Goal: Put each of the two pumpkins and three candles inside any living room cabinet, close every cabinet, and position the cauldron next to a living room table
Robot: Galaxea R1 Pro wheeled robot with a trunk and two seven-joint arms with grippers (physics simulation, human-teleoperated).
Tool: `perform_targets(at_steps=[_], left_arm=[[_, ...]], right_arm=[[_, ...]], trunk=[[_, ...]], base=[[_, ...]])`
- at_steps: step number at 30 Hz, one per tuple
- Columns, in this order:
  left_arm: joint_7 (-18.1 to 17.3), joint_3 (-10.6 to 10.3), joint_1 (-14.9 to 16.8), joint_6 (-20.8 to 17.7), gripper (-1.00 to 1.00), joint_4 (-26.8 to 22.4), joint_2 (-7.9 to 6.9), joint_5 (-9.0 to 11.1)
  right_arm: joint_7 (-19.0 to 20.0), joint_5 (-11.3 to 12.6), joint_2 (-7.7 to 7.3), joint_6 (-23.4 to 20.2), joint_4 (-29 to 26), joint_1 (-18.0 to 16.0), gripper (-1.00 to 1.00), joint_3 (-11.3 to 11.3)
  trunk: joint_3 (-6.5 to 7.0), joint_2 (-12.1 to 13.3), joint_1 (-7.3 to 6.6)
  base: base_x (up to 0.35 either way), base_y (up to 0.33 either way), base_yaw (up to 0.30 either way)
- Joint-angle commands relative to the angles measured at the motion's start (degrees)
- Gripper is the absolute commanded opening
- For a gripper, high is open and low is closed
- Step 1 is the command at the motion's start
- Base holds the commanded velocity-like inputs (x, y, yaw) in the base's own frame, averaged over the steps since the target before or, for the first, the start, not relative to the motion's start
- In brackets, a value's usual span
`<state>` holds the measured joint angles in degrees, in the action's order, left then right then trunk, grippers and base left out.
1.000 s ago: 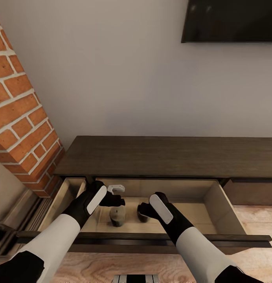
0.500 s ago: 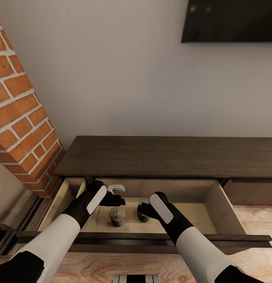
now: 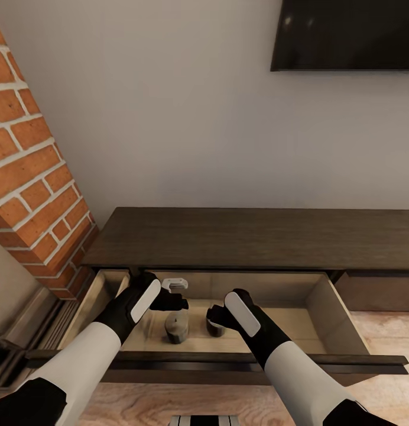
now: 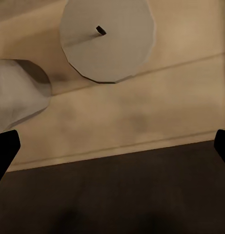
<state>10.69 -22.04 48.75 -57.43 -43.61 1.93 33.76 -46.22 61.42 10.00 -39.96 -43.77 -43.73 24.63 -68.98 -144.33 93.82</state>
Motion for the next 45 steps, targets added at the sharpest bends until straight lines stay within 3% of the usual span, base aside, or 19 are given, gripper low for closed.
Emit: perform_targets(at_steps=[1,4,26,45], left_arm=[[0.57,-0.12,0.03,-0.14,1.00,-0.04,-0.02,0.60],[0.61,-0.18,0.03,-0.15,1.00,-0.03,0.00,0.67],[0.65,-0.17,0.03,-0.22,1.00,0.04,0.01,0.95],[0.65,-0.36,0.03,-0.14,1.00,-0.06,0.01,0.47]], right_arm=[[-0.47,0.37,0.00,-0.12,-0.04,-0.04,1.00,0.07],[-0.46,0.37,0.00,-0.12,-0.02,-0.04,1.00,0.07],[-0.45,0.37,0.00,-0.12,0.00,-0.04,1.00,0.05],[-0.28,0.36,0.00,-0.04,0.00,-0.04,1.00,0.07]], trunk=[[0.17,-0.01,-0.04],[0.84,0.03,-0.11],[1.94,0.10,-0.24],[6.15,0.35,-0.73]], base=[[0.000,0.000,0.000],[0.000,0.000,0.000],[-0.035,0.000,0.000],[-0.138,0.000,0.000]])
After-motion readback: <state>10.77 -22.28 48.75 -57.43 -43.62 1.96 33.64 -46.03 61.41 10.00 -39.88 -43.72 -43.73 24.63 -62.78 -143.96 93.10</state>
